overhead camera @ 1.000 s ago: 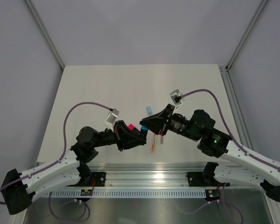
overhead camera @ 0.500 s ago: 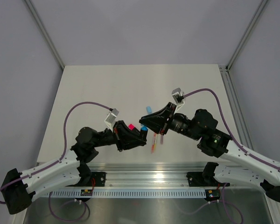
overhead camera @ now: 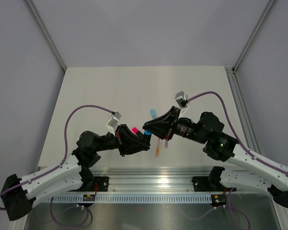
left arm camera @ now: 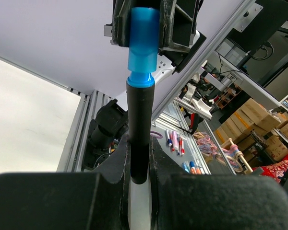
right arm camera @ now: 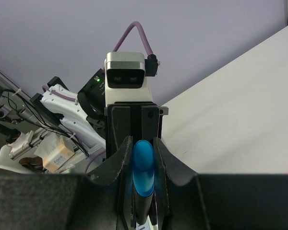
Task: Insert the pens into the pen caps
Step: Press the pen cap onto the pen.
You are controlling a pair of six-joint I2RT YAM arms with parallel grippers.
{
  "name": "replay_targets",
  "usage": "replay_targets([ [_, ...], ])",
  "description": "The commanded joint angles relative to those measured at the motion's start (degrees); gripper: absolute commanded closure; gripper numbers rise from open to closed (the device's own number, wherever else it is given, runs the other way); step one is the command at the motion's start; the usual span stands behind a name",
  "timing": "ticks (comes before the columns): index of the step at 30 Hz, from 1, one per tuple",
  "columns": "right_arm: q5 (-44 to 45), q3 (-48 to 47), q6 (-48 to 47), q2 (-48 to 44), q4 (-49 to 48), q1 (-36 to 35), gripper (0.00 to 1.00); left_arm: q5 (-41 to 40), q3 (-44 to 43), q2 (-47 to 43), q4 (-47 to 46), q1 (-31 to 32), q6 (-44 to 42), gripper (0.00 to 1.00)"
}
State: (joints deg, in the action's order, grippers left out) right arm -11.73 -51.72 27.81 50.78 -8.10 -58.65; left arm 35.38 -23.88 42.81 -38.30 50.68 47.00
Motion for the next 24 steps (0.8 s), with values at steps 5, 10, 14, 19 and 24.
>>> replay_targets([
  [5,-5.1,0.5,-2.8,-0.7,0.2,0.4,1.0,-1.4,-3.4,-1.1,0.5,0.1,-2.0,1.0],
  [10,-8.8,3.0,-2.5,-1.0,-2.4,0.3,1.0,-1.1,-5.0,-1.2,0.5,0.0,-2.6,1.0],
  [14,-9.5,5.0,-1.3,-0.7,-3.5,0.3,1.0,-1.6,-7.0,-0.4,1.3,0.1,-3.3,1.0],
  [19,-7.0,7.8,0.9,-2.9,-3.6,0.1,1.0,-4.6,-9.8,-1.1,5.3,0.0,-7.0,1.0],
  [24,-6.9,11.2,2.3,-3.6,-2.5,-0.4,1.0,-3.8,-13.7,0.7,6.2,-0.1,-9.4,1.0],
])
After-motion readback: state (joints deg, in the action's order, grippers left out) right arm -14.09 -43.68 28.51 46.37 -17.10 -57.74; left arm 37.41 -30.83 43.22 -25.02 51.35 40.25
